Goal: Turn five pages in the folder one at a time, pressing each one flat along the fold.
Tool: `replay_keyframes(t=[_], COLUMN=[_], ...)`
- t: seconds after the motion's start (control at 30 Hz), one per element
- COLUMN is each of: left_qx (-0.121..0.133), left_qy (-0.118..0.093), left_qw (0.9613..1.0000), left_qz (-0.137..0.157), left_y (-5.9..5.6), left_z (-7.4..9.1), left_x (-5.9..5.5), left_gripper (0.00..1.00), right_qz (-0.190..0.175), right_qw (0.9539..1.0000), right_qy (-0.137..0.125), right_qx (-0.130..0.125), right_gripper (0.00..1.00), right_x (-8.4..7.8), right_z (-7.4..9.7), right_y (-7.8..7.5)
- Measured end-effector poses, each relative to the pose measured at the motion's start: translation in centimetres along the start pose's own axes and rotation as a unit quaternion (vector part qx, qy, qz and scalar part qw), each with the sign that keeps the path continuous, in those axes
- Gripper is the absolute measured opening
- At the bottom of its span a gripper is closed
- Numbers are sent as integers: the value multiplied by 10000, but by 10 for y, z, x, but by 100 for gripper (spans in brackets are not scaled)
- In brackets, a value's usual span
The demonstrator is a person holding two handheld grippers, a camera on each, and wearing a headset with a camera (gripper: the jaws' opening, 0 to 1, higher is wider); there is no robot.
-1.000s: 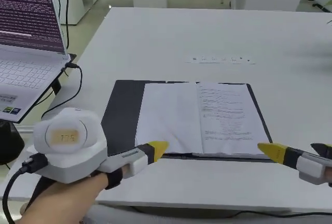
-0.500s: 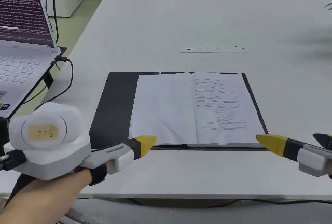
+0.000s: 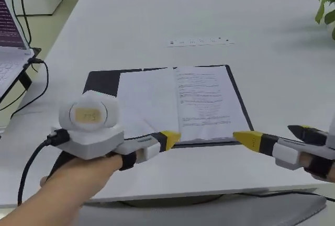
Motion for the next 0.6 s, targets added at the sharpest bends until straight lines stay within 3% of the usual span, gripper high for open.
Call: replay_keyframes(t=[0.17,0.3,0.6], left_qx=[-299,-442,-581], left_qy=[181,286,482], left_qw=[9993,9985,9966], left_qz=[-100,-146,-336], left_y=[-21,-34,-50], left_z=[-30,-47,-82], left_x=[-8,-14,-27], left_gripper=[81,79,73], right_qz=[-130,-182,-294], right_qw=[9999,9998,9996], right_qy=[-39,-69,-24], right_qx=[2,17,35], right_gripper=[95,94,91], right_x=[0,0,-4], right_z=[2,2,1], right_y=[-4,-8,-20])
Point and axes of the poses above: the centre of the closed fingertips' face, and the gripper's own axes: z roughly backward along the fingers, y roughly to its left, x roughly out of its top, the point moved 1 cm from there along z, roughly backward along the fingers, and after that the axes turned 6 degrees about -y, right-handed, at the moved point
